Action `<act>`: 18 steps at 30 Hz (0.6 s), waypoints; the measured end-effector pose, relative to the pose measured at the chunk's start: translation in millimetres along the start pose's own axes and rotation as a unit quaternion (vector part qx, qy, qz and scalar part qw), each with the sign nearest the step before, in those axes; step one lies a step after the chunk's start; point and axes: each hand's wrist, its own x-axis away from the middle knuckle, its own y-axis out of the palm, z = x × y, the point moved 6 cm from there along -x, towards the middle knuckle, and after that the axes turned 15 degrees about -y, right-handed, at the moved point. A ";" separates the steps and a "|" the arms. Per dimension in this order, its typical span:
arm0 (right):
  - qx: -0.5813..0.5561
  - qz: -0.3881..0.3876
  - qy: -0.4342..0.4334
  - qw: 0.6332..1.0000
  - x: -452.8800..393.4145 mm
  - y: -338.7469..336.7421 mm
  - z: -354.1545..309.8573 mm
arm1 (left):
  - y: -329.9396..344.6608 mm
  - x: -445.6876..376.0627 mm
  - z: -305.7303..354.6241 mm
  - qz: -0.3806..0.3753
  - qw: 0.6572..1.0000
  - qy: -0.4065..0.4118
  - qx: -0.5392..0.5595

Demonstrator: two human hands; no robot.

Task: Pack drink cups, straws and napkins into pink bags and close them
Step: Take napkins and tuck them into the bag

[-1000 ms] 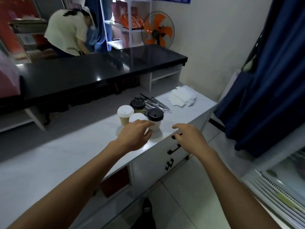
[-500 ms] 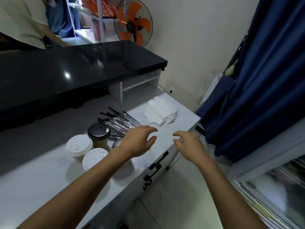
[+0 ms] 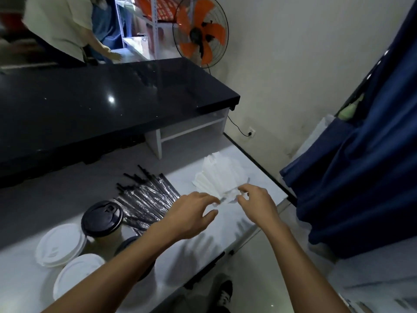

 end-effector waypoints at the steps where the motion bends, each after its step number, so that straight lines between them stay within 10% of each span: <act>1: -0.001 -0.001 -0.009 1.000 -16.4 0.2 6.4 | 1.4 -8.9 0.1 0.002 1.000 -0.011 0.003; 18: 0.029 -0.089 -0.126 0.988 -159.7 40.0 66.5 | 79.2 -121.5 3.0 -0.025 0.981 -0.189 0.042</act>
